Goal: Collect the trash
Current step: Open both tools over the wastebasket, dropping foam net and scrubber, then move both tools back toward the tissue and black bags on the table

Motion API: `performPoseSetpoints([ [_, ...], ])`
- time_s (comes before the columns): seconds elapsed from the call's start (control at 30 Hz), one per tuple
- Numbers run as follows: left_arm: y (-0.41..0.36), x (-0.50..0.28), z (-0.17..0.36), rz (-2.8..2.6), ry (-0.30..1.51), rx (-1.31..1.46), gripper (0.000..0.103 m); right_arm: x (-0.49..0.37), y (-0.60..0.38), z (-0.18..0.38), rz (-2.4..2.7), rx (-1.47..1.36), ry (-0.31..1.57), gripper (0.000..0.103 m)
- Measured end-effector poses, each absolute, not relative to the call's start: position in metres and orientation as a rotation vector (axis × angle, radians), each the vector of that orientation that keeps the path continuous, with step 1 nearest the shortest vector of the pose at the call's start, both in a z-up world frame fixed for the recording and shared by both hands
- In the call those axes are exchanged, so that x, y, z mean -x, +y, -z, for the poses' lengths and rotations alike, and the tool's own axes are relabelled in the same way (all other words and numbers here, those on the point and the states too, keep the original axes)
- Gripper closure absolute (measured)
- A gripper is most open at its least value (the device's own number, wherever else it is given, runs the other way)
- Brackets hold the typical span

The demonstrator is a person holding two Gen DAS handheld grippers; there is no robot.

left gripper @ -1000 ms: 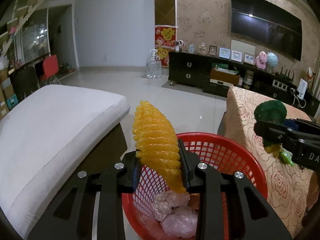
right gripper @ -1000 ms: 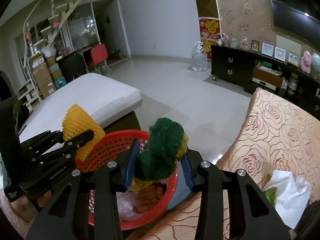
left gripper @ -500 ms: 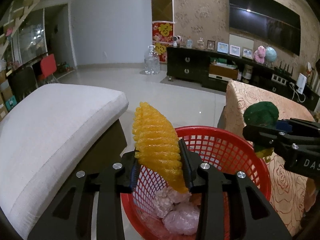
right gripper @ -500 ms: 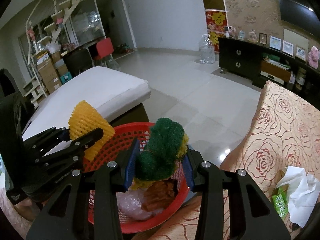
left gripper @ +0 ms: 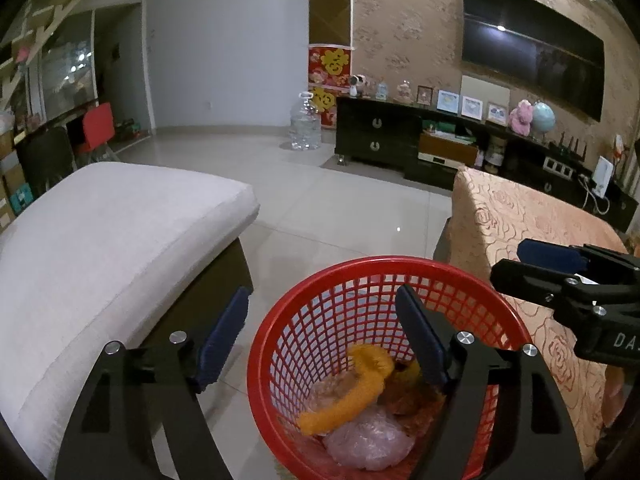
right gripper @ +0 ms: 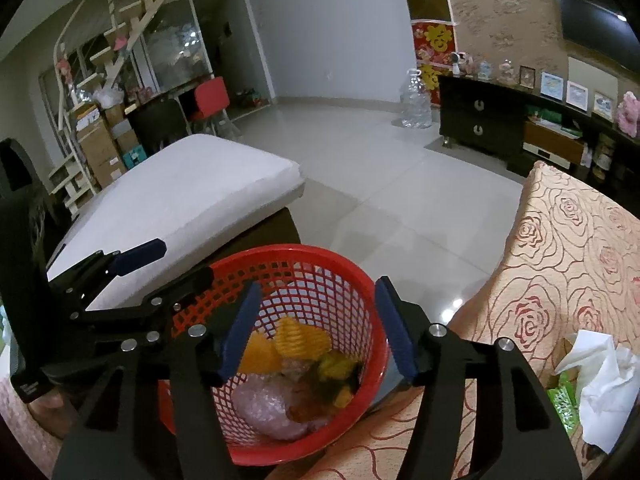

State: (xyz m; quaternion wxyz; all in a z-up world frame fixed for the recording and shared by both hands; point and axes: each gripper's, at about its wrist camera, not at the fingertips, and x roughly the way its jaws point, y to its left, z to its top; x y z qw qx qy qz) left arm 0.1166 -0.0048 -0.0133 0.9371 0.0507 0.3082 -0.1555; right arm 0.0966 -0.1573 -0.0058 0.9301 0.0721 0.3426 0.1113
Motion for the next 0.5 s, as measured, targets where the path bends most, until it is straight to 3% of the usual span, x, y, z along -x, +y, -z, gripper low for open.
performPoseSetpoints([
  [0.5, 0.000, -0.110, 0.006, 0.319, 0.571, -0.060, 0.024, -0.086, -0.177, 0.002, -0.138, -0.137, 0.672, 0.036],
])
